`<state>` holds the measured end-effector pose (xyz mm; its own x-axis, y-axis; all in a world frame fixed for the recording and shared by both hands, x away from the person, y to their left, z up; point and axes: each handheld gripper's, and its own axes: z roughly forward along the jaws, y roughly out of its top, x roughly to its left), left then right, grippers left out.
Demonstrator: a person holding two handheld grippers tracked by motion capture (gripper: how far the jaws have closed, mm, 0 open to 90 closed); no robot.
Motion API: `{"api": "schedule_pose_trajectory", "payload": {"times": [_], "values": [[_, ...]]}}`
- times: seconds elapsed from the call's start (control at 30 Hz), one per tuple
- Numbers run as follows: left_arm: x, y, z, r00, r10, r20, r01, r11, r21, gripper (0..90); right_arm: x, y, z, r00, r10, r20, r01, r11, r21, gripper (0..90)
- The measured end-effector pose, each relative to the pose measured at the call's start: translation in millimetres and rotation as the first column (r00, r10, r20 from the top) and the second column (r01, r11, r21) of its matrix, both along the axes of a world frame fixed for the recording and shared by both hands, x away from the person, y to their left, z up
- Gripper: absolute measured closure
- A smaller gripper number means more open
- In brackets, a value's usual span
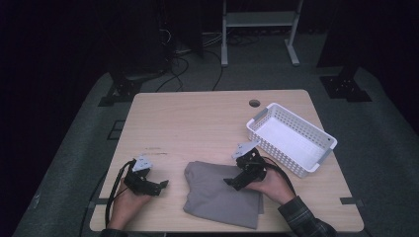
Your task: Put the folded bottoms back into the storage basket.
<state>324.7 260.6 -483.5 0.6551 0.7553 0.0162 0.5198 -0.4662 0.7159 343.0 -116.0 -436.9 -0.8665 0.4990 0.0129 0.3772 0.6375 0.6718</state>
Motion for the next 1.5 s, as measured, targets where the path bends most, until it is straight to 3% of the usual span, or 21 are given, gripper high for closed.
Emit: {"api": "schedule_pose_trajectory", "payload": {"times": [0.3, 0.6, 0.83, 1.03, 1.13, 1.23, 1.27, 1.3, 1.33, 1.37, 1.4, 1.43, 1.5], "values": [[0.0, 0.0, 0.0, 1.0, 0.0, 0.0, 0.0, 1.0, 0.0, 0.0, 2.0, 15.0, -15.8, 0.9994, 0.03, -0.018, -0.03, 0.9994, -0.02, 0.0], [0.0, 0.0, 0.0, 1.0, 0.0, 0.0, 0.0, 1.0, 0.0, 0.0, 4.5, 22.2, -30.2, 0.9962, 0.071, -0.051, -0.071, 0.9974, -0.011, 0.0], [0.0, 0.0, 0.0, 1.0, 0.0, 0.0, 0.0, 1.0, 0.0, 0.0, 6.2, 23.4, -37.0, 0.9911, 0.108, -0.078, -0.11, 0.9938, -0.016, 0.0], [-0.1, 0.0, 0.0, 1.0, 0.0, 0.0, 0.0, 1.0, 0.0, 0.0, 4.5, 24.2, -37.9, 0.9908, 0.107, -0.082, -0.109, 0.9936, -0.027, 0.0], [-0.1, 0.0, 0.0, 1.0, 0.0, 0.0, 0.0, 1.0, 0.0, 0.0, 2.3, 24.2, -35.6, 0.9896, 0.121, -0.079, -0.124, 0.9916, -0.036, 8.3], [-0.1, 0.0, 0.0, 1.0, 0.0, 0.0, 0.0, 1.0, 0.0, 0.0, -0.9, 23.3, -30.9, 0.985, 0.145, -0.094, -0.149, 0.9881, -0.037, 23.1], [-0.1, 0.0, 0.0, 1.0, 0.0, 0.0, 0.0, 1.0, 0.001, 0.0, -2.5, 22.5, -28.9, 0.9823, 0.156, -0.104, -0.16, 0.9866, -0.032, 35.1], [-0.1, 0.0, 0.0, 1.0, 0.0, 0.0, 0.0, 1.0, 0.001, 0.0, -2.5, 22.5, -28.9, 0.9823, 0.156, -0.104, -0.16, 0.9866, -0.032, 35.1], [-0.1, 0.0, 0.0, 1.0, 0.0, 0.0, 0.0, 1.0, 0.001, 0.0, -4.1, 20.9, -27.8, 0.9809, 0.157, -0.115, -0.16, 0.9869, -0.019, 44.6], [-0.1, 0.0, -0.1, 1.0, 0.002, 0.0, -0.002, 1.0, 0.0, 0.0, -4.1, 20.9, -27.8, 0.9809, 0.157, -0.115, -0.16, 0.9869, -0.019, 44.6], [-0.1, 0.1, 0.0, 1.0, 0.004, 0.0, -0.004, 1.0, -0.001, 0.0, -5.1, 19.1, -28.3, 0.9789, 0.168, -0.117, -0.169, 0.9856, -0.001, 52.5], [-0.1, 0.1, 0.0, 1.0, 0.006, 0.0, -0.006, 1.0, -0.001, 0.0, -5.1, 19.1, -28.3, 0.9789, 0.168, -0.117, -0.169, 0.9856, -0.001, 52.5], [0.0, 0.2, 0.0, 1.0, 0.009, -0.001, -0.009, 1.0, -0.001, 0.0, -7.7, 18.7, -28.7, 0.9754, 0.181, -0.126, -0.18, 0.9835, 0.018, 62.2]]}}
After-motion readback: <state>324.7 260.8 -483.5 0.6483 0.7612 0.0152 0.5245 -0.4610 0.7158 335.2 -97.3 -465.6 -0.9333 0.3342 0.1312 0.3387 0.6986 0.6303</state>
